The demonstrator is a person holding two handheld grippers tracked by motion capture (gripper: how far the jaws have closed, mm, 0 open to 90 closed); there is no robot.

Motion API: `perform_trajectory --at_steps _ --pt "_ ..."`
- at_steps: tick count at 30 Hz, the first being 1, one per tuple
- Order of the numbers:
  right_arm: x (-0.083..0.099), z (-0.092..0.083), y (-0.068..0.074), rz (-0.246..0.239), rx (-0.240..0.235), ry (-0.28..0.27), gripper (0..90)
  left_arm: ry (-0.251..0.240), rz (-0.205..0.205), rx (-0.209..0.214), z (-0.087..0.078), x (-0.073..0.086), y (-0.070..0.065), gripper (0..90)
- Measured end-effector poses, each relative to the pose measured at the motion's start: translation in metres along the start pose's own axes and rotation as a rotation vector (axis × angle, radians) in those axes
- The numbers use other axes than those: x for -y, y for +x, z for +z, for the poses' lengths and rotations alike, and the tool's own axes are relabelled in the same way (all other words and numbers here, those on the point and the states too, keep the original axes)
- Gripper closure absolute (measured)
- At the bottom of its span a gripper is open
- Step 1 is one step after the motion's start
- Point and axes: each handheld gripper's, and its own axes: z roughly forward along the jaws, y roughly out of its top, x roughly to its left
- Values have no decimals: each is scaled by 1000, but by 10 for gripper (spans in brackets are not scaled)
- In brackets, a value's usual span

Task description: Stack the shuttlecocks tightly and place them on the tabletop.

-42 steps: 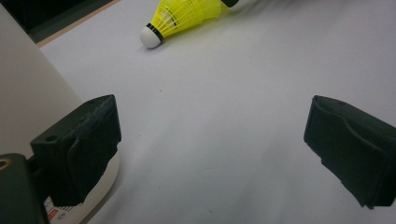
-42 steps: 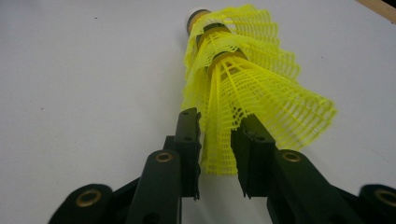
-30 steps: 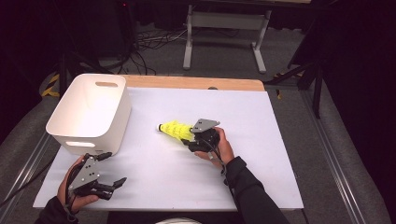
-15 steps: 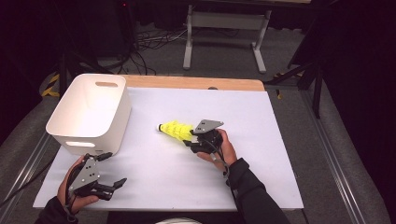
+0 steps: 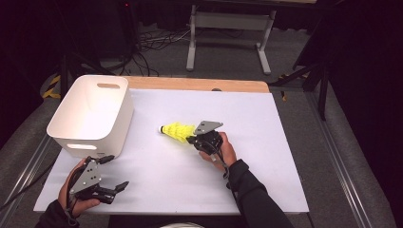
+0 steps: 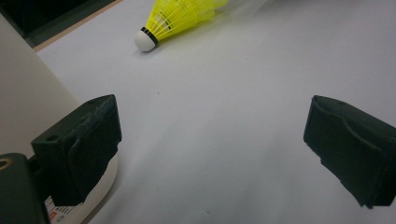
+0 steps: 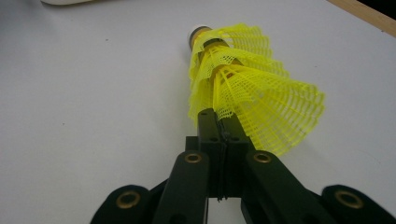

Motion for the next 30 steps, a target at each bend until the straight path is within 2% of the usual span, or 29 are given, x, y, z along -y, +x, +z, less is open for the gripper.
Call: perform_trajectory --at_steps 4,10,11,12,13,16,17,23,30 --pt "-1 1 3 -10 -3 2 900 2 4 5 1 -1 0 50" --pt "2 4 0 15 -4 10 876 -3 0 6 0 0 0 49" --pt "3 5 0 17 -1 17 840 -2 4 7 0 0 -1 49" --pt "3 5 0 17 -1 17 840 -2 4 7 0 0 -1 49" --pt "3 6 0 14 -8 26 785 2 9 10 1 -1 -1 49" --pt "3 4 2 13 3 29 709 0 8 8 1 -1 -2 49" --pt "3 4 2 13 3 29 709 0 8 8 1 -1 -2 49" --pt "1 -13 3 -7 25 -3 591 -1 7 7 1 -1 -1 49" --pt "-5 -34 6 -56 37 -58 531 0 5 8 1 -1 -1 49"
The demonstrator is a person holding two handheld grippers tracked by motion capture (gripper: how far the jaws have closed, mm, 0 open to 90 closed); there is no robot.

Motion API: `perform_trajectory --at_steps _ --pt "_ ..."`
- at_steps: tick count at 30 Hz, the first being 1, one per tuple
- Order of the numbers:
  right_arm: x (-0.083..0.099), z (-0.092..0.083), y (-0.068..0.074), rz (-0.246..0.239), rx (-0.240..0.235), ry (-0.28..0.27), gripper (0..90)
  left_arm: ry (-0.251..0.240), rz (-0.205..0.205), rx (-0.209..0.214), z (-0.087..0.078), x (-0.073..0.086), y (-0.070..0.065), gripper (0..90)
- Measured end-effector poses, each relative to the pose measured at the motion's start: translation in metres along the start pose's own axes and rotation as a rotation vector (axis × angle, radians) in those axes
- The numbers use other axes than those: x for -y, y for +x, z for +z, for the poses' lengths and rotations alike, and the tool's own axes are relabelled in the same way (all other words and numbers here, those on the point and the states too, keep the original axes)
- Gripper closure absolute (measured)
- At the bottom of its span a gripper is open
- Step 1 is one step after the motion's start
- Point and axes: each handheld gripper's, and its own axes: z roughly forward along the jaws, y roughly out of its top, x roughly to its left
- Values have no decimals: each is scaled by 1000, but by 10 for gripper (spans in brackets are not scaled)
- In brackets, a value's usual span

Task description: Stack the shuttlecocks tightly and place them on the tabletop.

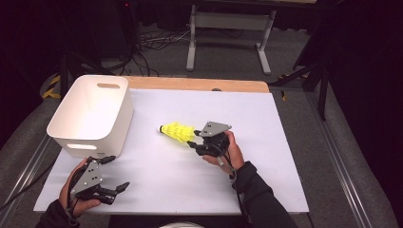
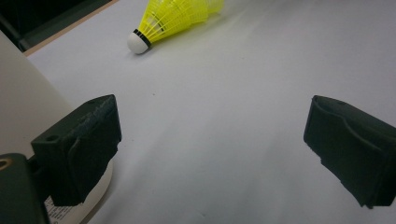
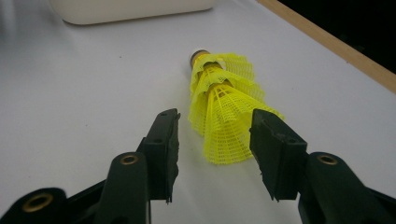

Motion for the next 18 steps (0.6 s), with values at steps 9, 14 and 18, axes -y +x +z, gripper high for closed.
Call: perform_trajectory --at_steps 9,14,18 --pt "0 -18 5 -39 5 -29 464 0 3 2 -1 0 0 48" --pt "3 -30 12 -70 40 -52 394 -6 3 -3 -2 0 0 47" --pt "7 -36 18 -90 60 -69 342 -1 7 -5 -1 -1 0 47"
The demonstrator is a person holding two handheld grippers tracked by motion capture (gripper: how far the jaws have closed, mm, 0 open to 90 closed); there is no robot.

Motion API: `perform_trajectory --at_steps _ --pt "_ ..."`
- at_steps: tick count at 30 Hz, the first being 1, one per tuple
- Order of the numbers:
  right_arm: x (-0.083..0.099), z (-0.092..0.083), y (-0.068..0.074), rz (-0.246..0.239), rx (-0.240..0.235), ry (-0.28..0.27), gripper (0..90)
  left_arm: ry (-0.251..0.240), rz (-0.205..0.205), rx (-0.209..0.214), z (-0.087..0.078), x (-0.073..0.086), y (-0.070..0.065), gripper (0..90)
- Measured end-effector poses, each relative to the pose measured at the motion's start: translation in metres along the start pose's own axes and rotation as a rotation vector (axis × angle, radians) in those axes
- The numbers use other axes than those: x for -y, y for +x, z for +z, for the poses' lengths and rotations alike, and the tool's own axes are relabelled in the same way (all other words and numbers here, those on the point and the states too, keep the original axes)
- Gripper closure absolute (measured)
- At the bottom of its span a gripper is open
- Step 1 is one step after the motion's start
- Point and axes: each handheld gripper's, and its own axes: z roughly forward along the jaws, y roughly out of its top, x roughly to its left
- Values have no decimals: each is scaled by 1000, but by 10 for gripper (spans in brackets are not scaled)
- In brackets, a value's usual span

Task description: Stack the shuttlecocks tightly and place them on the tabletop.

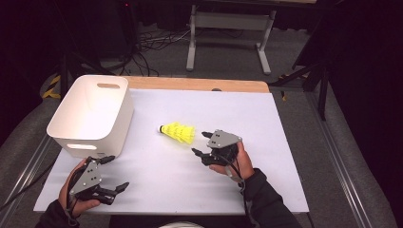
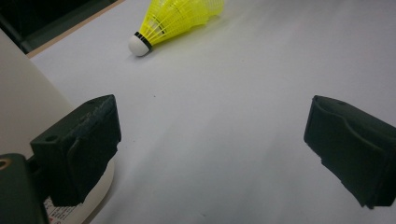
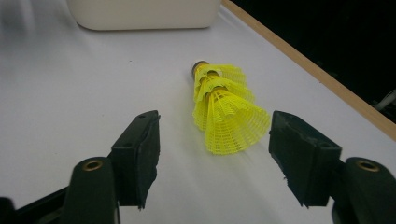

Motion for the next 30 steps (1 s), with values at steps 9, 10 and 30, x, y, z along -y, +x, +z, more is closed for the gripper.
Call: perform_trajectory --at_steps 9,10,30 --pt "11 -14 6 4 27 -18 217 1 -1 1 1 -1 -1 47" --pt "13 -15 7 7 33 -17 205 3 3 2 1 -1 -1 47" --pt "42 -32 13 32 18 -33 114 1 -2 -3 1 -1 0 46"
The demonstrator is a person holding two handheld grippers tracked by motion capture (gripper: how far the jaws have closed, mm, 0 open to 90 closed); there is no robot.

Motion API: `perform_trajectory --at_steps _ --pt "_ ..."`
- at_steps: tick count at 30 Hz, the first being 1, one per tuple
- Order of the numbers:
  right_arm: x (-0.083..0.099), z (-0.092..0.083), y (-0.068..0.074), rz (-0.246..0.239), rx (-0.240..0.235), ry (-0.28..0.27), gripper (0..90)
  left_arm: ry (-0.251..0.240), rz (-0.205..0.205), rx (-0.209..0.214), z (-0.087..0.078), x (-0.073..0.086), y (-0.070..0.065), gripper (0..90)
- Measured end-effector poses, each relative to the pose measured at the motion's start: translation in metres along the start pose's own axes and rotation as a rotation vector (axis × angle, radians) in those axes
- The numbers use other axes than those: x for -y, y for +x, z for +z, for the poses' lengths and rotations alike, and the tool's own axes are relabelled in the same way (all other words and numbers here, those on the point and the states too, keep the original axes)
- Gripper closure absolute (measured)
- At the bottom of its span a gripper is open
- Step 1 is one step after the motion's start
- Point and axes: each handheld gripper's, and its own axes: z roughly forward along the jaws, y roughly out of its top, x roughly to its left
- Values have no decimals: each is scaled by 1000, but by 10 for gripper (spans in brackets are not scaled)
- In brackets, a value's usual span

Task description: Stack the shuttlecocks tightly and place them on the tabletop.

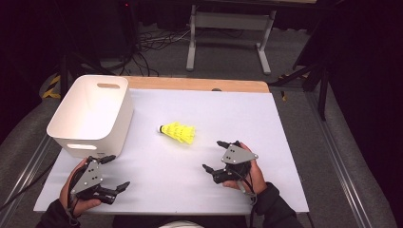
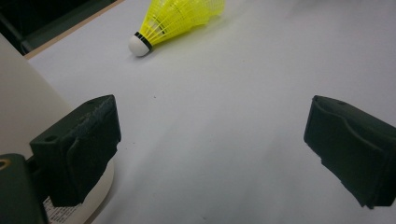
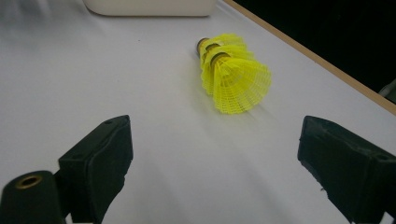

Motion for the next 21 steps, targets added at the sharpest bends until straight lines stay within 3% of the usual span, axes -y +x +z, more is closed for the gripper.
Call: perform_trajectory --at_steps 9,21 --pt "15 -8 -4 5 45 35 106 -2 -26 -9 0 1 4 46" --pt "34 -8 -11 40 38 72 89 0 -35 -1 5 -2 3 45"
